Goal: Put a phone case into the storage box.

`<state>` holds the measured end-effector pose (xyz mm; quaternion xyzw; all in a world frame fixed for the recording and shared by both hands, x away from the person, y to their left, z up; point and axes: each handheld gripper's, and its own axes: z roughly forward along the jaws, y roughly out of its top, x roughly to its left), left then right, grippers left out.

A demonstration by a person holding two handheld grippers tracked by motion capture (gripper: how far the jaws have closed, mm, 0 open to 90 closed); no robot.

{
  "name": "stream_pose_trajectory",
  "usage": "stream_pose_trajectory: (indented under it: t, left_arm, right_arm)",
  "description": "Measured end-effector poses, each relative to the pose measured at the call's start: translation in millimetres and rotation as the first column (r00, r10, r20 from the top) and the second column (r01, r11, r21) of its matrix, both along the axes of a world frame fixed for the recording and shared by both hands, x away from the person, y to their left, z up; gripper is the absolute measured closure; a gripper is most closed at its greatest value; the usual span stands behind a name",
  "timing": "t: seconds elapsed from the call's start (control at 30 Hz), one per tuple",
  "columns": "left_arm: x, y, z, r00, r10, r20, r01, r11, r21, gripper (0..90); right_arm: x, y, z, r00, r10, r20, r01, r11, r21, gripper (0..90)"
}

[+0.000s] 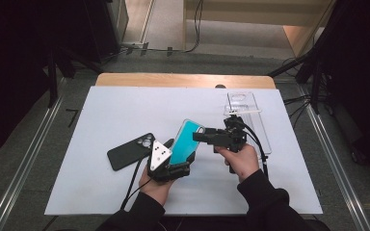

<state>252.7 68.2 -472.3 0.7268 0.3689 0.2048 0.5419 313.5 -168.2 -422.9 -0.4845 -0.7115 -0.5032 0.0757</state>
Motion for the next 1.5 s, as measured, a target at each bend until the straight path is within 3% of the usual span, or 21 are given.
stream_pose_trajectory:
  t: [0.17,0.27,0.3,0.5,0.8,1.03,1.1,1.27,1.37,1.5]
  left_arm:
    - [-0.4,-0.2,0.4,1.0000,0.003,-0.004,-0.003,1.0000,-0.006,17.5]
    - [-0.3,0.8,1.1,1.0000,0.003,-0.007,-0.003,0.9999,-0.015,17.6]
    - [-0.3,0.9,1.4,1.0000,0.002,-0.006,-0.002,0.9998,-0.019,17.5]
    - [0.0,-0.6,0.9,1.0000,0.002,-0.004,-0.002,0.9999,-0.011,17.5]
    - [-1.7,-1.8,9.7,0.9998,-0.016,-0.008,0.016,0.9999,-0.002,16.2]
    - [1.9,-3.0,17.8,0.9979,-0.027,-0.059,0.028,0.9991,0.030,8.5]
    - [3.2,-1.2,20.6,0.9959,-0.046,-0.078,0.048,0.9986,0.020,8.5]
    - [8.6,1.1,27.0,0.9892,-0.058,-0.135,0.068,0.9954,0.067,8.6]
    - [12.1,4.2,31.7,0.9812,-0.085,-0.173,0.096,0.9937,0.058,8.9]
    - [17.8,8.5,34.7,0.9627,-0.123,-0.241,0.139,0.9892,0.048,9.0]
  right_arm:
    - [4.9,3.2,-1.5,0.9980,-0.011,-0.062,0.014,0.999,0.048,51.5]
    - [7.1,3.7,-1.1,0.9944,-0.021,-0.104,0.027,0.998,0.060,69.1]
    - [7.7,2.6,-1.4,0.9949,-0.020,-0.099,0.027,0.997,0.069,73.1]
    - [8.1,0.7,-0.4,0.9911,-0.008,-0.133,0.022,0.994,0.106,76.4]
    - [7.1,-2.9,5.3,0.9904,0.007,-0.138,0.011,0.992,0.126,77.1]
    - [4.2,-2.3,11.9,0.9944,0.009,-0.106,0.001,0.996,0.093,77.3]
    - [3.4,-2.4,13.4,0.9963,0.002,-0.086,0.004,0.998,0.065,77.3]
    - [0.8,-2.8,17.5,0.9995,-0.021,-0.025,0.020,1.000,-0.021,77.3]
    - [-0.9,-2.8,19.0,0.9994,-0.028,0.021,0.029,0.997,-0.067,77.2]
    - [-3.6,-1.7,20.8,0.9963,-0.023,0.083,0.033,0.992,-0.121,77.2]
